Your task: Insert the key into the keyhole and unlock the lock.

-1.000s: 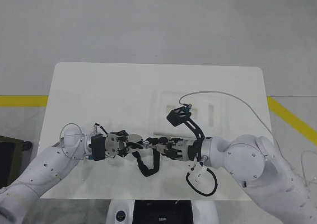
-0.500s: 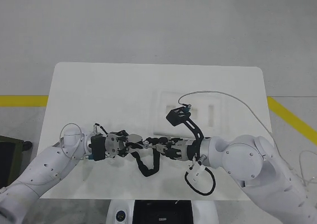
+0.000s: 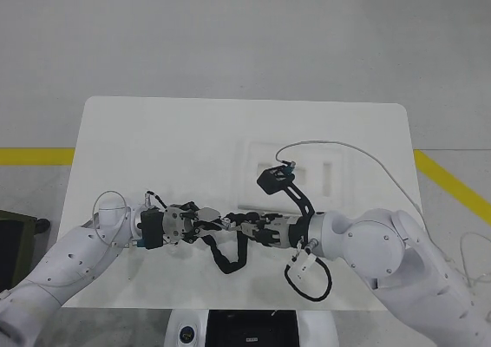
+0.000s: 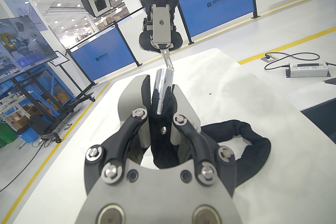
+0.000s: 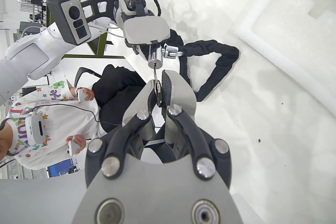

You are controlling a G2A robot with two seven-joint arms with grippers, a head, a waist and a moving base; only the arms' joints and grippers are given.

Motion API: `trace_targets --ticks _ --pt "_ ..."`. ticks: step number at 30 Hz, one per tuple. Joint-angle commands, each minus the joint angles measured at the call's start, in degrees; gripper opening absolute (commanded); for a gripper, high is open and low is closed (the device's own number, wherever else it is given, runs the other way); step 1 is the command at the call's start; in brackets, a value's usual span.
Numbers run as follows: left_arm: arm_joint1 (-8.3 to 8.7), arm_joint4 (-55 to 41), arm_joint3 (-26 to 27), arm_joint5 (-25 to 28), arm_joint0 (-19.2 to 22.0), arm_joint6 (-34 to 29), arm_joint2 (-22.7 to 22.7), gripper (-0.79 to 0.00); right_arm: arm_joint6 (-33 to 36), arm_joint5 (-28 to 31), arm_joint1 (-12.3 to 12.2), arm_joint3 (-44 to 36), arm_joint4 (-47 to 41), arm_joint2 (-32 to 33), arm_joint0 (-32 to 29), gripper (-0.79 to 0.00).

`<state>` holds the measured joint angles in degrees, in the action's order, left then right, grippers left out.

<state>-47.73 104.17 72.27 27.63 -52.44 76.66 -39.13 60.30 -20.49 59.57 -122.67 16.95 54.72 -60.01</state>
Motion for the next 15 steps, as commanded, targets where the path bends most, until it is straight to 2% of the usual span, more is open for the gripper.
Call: trace_targets --ticks 1,15 --pt "0.00 0.00 0.00 0.00 0.00 0.00 0.00 -0.785 -0.07 0.11 0.05 0.12 -0.14 -0.01 0.15 -0.785" --pt "0.00 0.00 0.00 0.00 0.00 0.00 0.00 -0.785 -1.20 0.32 0.32 0.67 -0.60 0.12 0.67 -0.785"
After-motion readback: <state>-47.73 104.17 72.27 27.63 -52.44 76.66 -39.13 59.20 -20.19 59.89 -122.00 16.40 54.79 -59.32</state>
